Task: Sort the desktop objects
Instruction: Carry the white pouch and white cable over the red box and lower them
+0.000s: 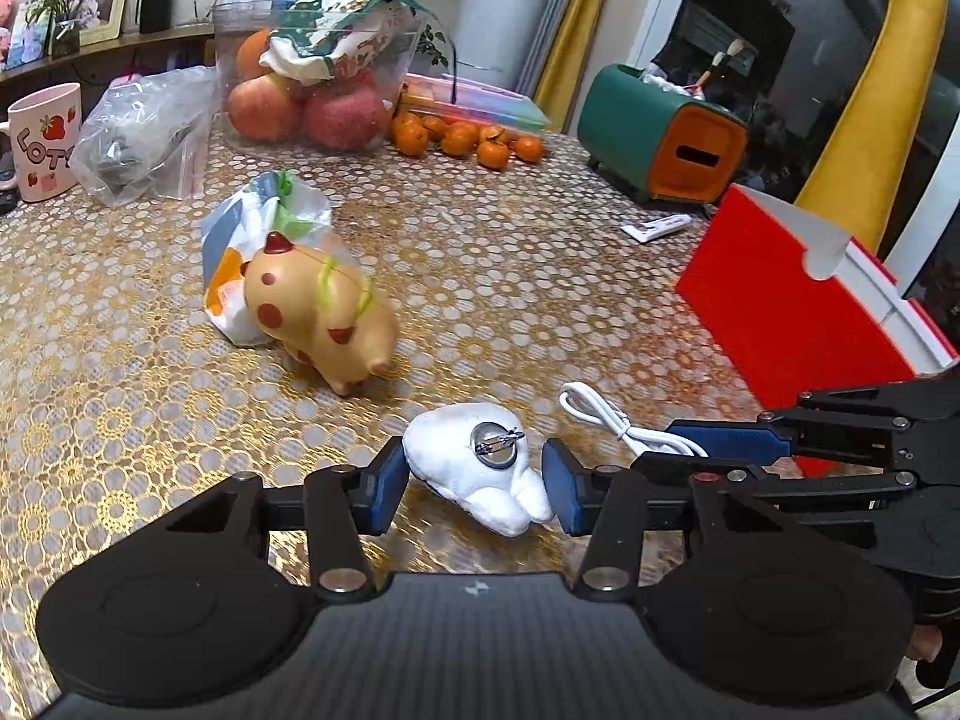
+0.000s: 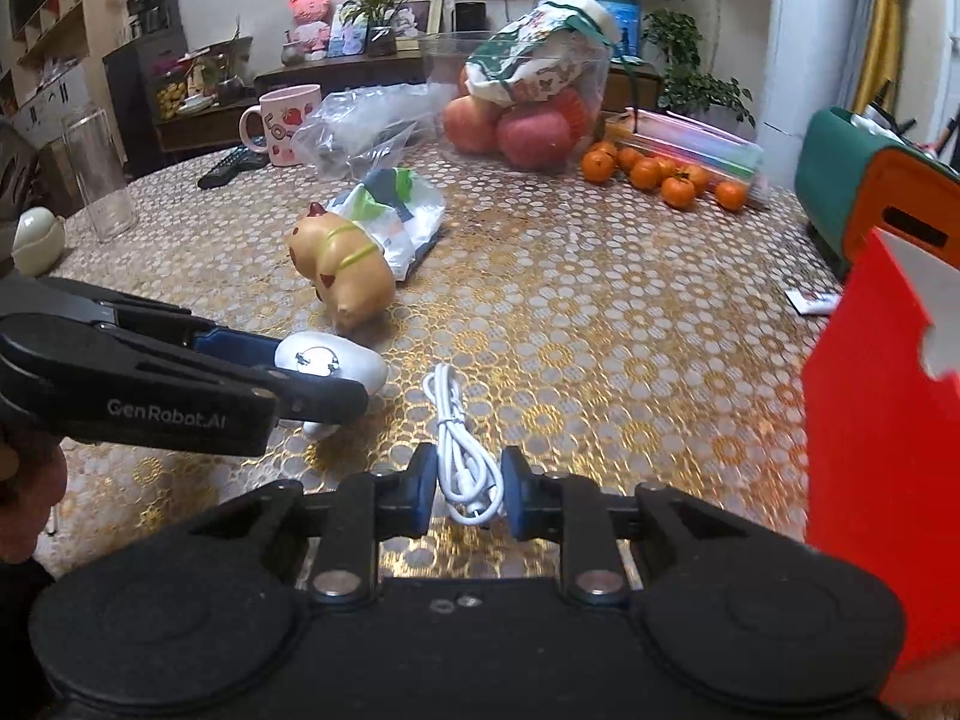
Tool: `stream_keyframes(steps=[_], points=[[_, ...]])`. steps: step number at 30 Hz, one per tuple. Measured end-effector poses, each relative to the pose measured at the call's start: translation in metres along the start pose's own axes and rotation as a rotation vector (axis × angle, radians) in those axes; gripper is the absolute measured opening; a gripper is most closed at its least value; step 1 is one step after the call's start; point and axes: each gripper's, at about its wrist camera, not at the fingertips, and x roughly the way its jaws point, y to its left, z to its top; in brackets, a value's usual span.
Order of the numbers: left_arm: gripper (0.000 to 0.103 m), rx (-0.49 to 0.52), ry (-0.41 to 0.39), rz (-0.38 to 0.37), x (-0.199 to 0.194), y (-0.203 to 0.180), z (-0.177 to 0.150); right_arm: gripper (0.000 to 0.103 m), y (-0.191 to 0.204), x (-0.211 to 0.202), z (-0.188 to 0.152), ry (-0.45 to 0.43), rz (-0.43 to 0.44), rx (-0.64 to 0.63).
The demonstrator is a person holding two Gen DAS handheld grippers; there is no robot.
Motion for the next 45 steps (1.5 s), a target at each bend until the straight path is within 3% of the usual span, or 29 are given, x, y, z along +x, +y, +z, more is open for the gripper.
stream_keyframes(steps=[14, 26, 45], points=[[0.048, 0.007, -0.036, -0.068, -0.046, -0.048, 0.004, 0.022, -0.018, -0.078, -0.01, -0.07, -0.037, 0.065], [0.048, 0.072, -0.069, -0.155, -0.071, -0.11, 0.025, 0.022, -0.062, -0.144, -0.01, -0.148, -0.11, 0.146], [0.048, 0.203, -0.05, -0.239, -0.046, -0.201, 0.06, 0.022, -0.147, -0.184, -0.023, -0.194, -0.235, 0.275]])
